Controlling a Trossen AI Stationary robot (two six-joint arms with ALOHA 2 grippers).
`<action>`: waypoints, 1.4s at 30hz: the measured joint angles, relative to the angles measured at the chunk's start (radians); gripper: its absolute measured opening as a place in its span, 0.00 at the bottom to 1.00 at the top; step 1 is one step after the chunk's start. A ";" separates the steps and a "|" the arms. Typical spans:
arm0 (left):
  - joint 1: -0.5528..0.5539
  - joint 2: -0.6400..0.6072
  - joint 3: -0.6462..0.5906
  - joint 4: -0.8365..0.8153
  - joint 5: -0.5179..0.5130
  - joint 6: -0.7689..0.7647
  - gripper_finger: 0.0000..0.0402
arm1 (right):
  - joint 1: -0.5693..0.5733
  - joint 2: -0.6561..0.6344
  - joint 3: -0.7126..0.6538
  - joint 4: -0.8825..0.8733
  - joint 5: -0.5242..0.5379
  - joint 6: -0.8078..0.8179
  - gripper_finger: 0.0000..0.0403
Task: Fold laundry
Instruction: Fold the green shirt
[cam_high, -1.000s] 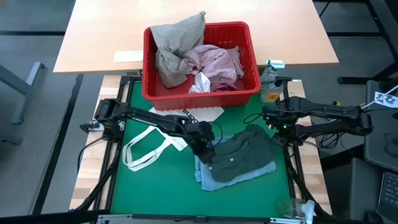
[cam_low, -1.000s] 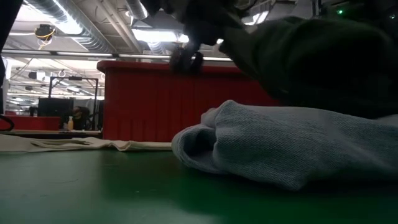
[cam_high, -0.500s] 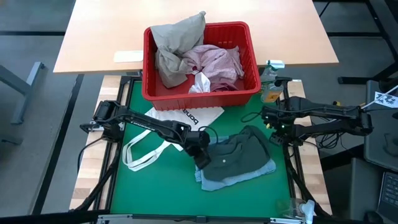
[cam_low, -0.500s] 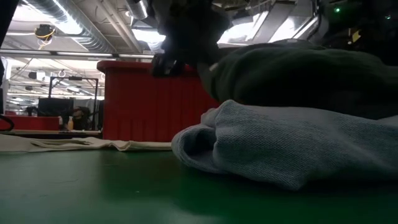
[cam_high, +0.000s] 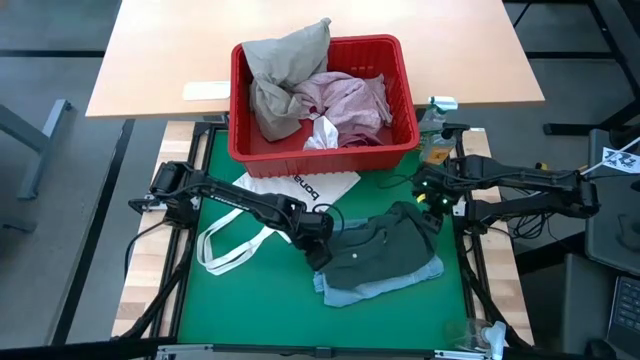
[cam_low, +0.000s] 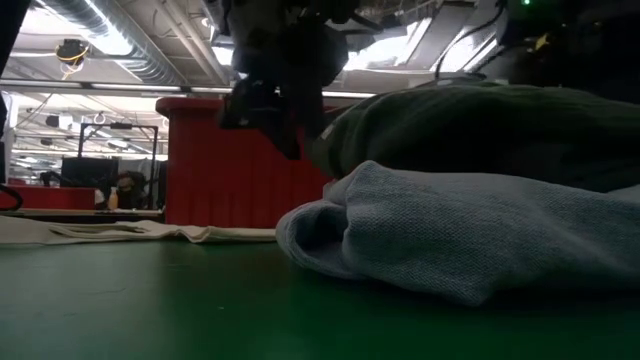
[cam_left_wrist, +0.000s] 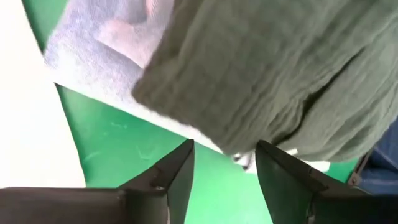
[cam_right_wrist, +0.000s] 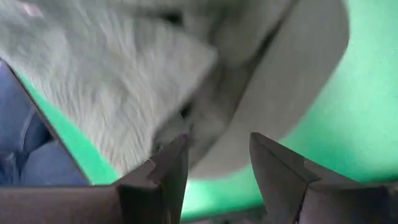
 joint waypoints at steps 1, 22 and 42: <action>0.000 0.000 0.000 -0.001 0.008 0.000 0.42 | 0.000 0.000 0.000 0.027 0.012 0.000 0.43; 0.000 -0.096 0.000 -0.029 -0.002 0.026 0.35 | 0.000 0.051 0.000 0.439 0.094 -0.098 0.43; -0.003 0.064 -0.001 0.107 -0.382 0.053 0.35 | 0.000 0.336 0.000 0.459 0.377 -0.142 0.43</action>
